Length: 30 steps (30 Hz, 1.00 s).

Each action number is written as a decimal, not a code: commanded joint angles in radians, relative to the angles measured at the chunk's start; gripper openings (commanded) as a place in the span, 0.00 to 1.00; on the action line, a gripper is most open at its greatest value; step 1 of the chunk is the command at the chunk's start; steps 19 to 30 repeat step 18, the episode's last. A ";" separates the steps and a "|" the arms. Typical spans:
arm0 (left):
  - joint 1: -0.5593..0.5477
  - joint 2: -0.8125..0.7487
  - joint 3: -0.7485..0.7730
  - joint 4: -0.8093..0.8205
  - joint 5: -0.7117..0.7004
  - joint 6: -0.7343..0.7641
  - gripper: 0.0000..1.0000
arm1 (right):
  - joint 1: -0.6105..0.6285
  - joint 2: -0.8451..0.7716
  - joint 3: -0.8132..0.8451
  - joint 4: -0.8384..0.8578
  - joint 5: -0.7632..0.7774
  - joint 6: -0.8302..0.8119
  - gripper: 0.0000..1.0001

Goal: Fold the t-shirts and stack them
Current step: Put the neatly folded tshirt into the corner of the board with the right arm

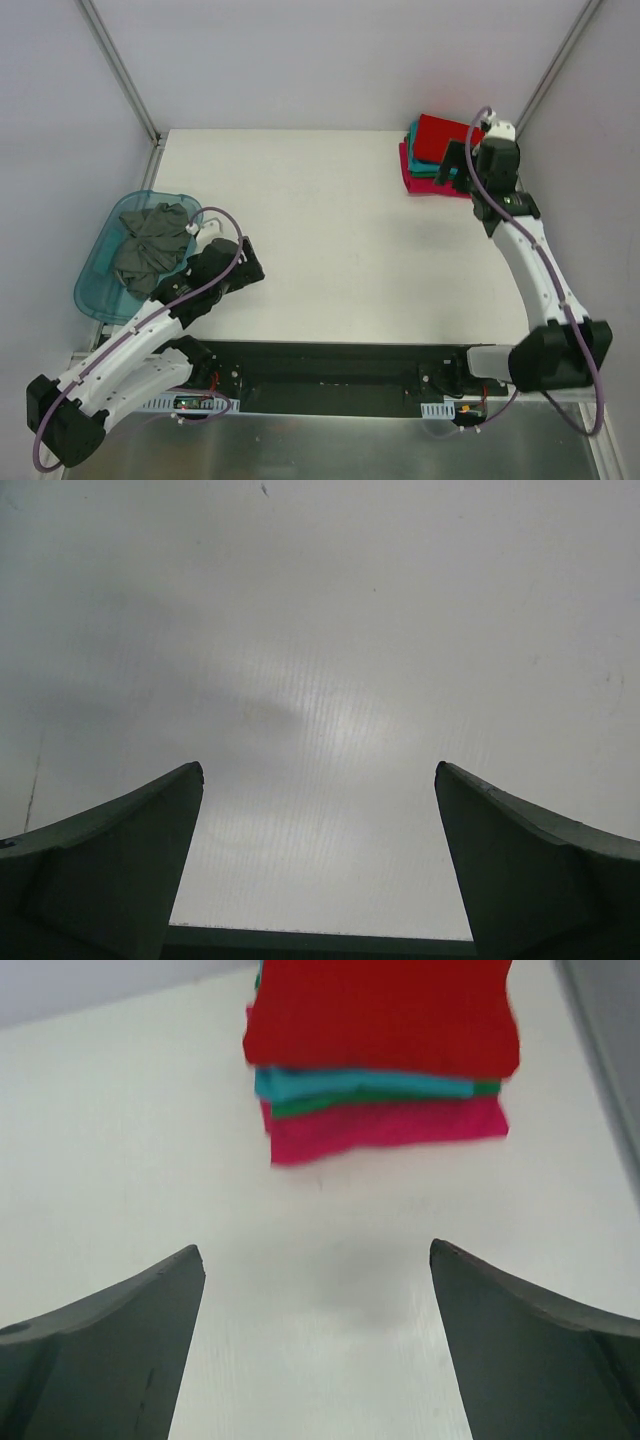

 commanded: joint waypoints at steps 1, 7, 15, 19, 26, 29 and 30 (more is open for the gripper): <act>0.011 -0.039 0.018 -0.006 0.050 0.015 0.99 | 0.003 -0.286 -0.356 0.074 -0.151 0.143 0.96; 0.011 -0.022 0.020 -0.006 0.107 0.018 0.99 | 0.006 -0.639 -0.703 0.031 -0.226 0.218 0.96; 0.011 -0.034 -0.014 -0.006 0.127 -0.044 0.99 | 0.006 -0.954 -0.857 -0.136 -0.199 0.259 0.96; 0.011 -0.039 -0.001 -0.007 0.139 -0.058 0.99 | 0.006 -1.035 -0.898 -0.127 -0.118 0.298 0.96; 0.011 -0.039 -0.001 -0.007 0.139 -0.058 0.99 | 0.006 -1.035 -0.898 -0.127 -0.118 0.298 0.96; 0.011 -0.039 -0.001 -0.007 0.139 -0.058 0.99 | 0.006 -1.035 -0.898 -0.127 -0.118 0.298 0.96; 0.011 -0.039 -0.001 -0.007 0.139 -0.058 0.99 | 0.006 -1.035 -0.898 -0.127 -0.118 0.298 0.96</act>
